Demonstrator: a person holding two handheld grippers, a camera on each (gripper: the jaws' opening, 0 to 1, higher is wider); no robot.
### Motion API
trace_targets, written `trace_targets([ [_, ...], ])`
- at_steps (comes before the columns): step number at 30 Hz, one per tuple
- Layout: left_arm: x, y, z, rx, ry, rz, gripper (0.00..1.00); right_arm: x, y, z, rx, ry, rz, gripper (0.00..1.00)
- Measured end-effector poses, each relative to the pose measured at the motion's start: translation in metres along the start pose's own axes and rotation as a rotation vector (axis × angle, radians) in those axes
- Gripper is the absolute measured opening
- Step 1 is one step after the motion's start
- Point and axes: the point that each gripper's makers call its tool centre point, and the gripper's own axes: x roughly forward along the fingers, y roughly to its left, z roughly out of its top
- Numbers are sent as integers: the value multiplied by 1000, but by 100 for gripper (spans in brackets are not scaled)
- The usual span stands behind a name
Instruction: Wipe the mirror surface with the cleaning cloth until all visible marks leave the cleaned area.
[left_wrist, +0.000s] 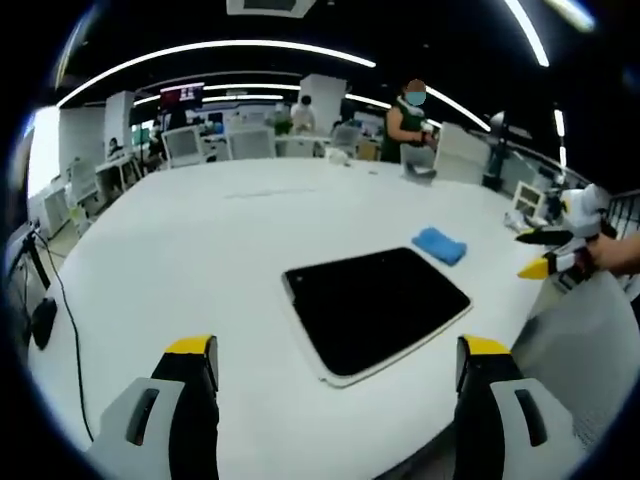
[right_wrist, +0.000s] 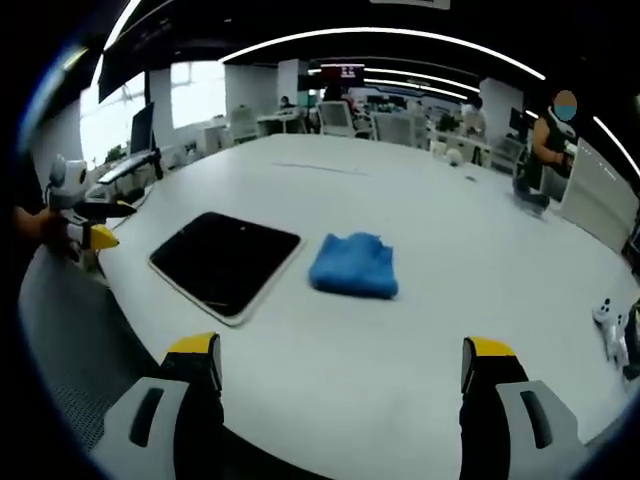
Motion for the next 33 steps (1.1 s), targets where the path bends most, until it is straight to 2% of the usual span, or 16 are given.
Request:
trace_targets([
  [4,1,-3,-3,56,20,-16,99,0,-2,-1,13,-6,2,100],
  [7,1,-4,0,72,3,-20,99,-1,0,-1,11,-9,13,100],
  [19,-3,4,2,-6,-16,7,100,-1,4,0,26,-19,34,100],
  [24,-2,2,3,25,-13,5,100,0,5,-1,20,-12,36,100],
  [26,-2,3,-1,25,15,9,100,0,6,-1,22,-10,42,100],
  [33,-2,5,0,31,8,21,100,1,8,-3,2,1,52,100],
])
